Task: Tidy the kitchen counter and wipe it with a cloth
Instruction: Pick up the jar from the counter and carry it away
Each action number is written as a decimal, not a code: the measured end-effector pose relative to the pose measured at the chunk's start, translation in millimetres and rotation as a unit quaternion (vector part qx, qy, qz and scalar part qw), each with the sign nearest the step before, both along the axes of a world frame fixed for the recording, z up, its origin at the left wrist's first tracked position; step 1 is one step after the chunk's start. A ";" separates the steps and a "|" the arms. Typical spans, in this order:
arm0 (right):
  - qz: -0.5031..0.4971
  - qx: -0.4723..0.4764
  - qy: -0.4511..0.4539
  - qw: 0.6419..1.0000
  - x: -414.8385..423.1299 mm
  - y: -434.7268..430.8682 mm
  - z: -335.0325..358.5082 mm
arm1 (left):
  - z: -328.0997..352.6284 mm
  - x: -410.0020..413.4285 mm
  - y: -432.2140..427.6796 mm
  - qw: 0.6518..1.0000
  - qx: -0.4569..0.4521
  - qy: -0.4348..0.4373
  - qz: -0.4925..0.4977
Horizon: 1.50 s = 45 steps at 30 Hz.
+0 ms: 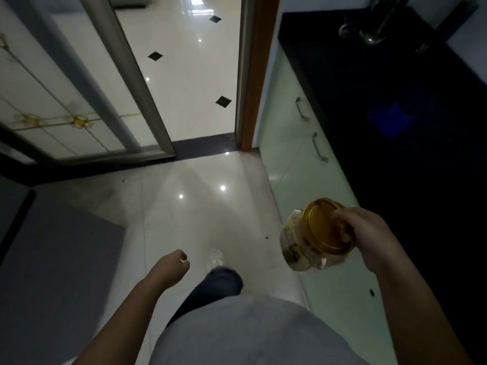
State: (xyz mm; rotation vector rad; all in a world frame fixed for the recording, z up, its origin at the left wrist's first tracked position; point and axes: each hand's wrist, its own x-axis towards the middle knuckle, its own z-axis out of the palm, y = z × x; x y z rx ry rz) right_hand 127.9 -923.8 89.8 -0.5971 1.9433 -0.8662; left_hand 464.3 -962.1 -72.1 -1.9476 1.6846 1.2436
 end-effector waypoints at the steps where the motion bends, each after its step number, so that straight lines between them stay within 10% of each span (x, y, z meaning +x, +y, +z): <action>1: -0.004 -0.005 0.001 1.000 -3.5 -20.5 4.8 | 10.6 -8.0 -28.8 1.000 -0.014 0.012 -0.013; 16: -0.057 -0.179 0.005 0.982 -113.1 -273.9 95.4 | 173.0 -272.3 -359.3 0.880 -0.267 0.305 -0.246; 36: -0.285 -0.234 0.134 0.920 -302.9 -419.0 150.6 | 198.9 -556.6 -538.1 0.741 -0.158 0.462 -0.460; 45: -0.319 -0.167 0.227 0.905 -403.3 -424.5 137.7 | 183.9 -675.7 -534.1 0.730 -0.153 0.459 -0.483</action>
